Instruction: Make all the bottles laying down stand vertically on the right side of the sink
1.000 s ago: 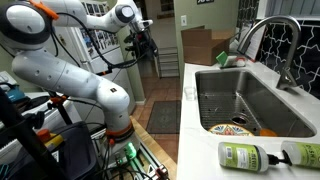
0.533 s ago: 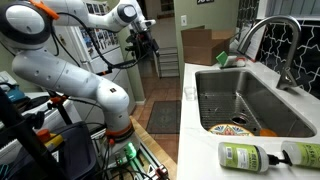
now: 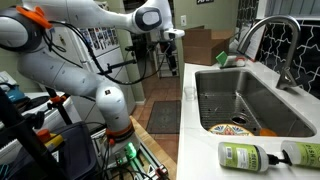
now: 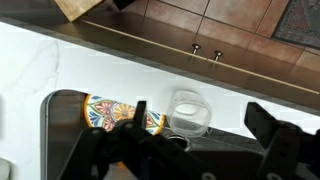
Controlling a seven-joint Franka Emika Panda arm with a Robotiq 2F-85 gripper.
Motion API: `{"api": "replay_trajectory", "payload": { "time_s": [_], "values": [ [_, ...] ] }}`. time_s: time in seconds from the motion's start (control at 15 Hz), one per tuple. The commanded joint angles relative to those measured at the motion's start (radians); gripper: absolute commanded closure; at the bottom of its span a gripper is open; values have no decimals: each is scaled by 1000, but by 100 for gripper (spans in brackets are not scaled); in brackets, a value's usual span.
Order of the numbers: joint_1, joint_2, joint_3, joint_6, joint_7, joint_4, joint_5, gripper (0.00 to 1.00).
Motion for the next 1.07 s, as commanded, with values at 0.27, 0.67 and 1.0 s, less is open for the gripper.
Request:
{"api": "replay_trajectory", "payload": {
  "time_s": [0.27,0.67,1.0],
  "values": [
    [-28,-14,-6,-2,-7,-16,4,0],
    [-218,132,-129,83,26,34,-116,0],
    [-288,304,-285,249,-127,124,-195,0]
  ]
}}
